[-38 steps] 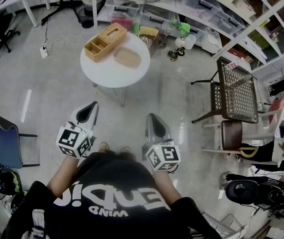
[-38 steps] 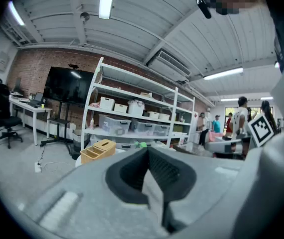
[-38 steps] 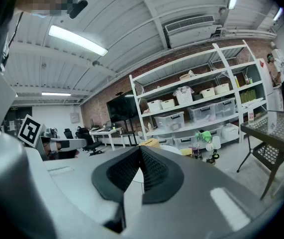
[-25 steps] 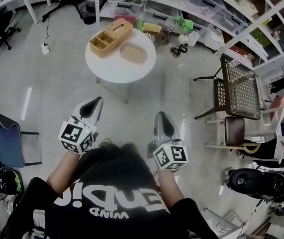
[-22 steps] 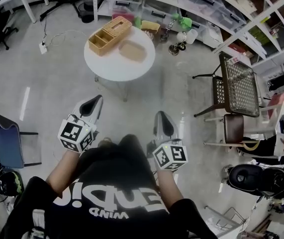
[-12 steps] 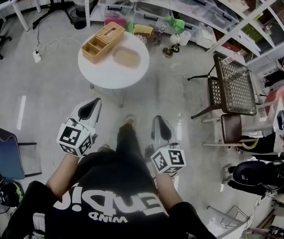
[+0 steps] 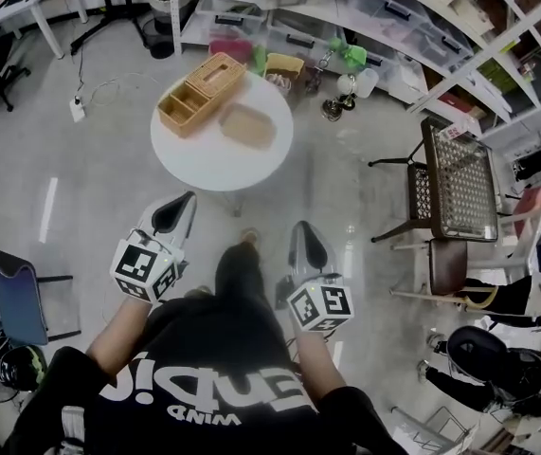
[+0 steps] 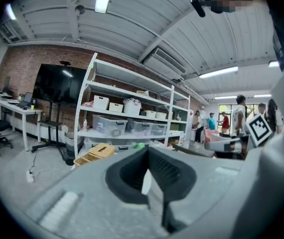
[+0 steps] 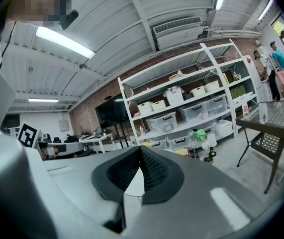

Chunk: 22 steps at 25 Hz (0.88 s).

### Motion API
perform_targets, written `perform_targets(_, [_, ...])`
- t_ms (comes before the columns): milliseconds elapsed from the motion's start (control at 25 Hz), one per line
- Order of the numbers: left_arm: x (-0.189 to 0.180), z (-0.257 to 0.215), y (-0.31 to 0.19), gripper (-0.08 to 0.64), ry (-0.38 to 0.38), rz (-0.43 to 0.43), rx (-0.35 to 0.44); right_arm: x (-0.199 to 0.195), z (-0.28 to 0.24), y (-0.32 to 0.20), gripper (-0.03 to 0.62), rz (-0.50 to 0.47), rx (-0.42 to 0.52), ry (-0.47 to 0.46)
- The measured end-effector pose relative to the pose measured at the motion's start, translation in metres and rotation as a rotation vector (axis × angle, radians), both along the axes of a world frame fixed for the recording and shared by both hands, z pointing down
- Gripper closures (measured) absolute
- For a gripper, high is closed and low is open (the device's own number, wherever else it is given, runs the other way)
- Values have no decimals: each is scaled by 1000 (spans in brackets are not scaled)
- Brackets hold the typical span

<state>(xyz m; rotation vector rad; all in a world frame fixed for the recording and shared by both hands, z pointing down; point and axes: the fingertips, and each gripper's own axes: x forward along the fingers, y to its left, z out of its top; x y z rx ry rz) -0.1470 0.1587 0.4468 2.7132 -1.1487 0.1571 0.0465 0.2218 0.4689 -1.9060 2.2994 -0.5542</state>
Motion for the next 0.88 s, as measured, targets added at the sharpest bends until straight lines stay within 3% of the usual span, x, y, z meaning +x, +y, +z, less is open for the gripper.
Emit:
perform_targets(480, [56,-3,-120,558,-7,-29,-30,53,0,-128,594,-62,-31,-27])
perform_targets(880, [97,-11,-198,558,-38,-121,-8,94,-2,-225,594,-167,-31,-46])
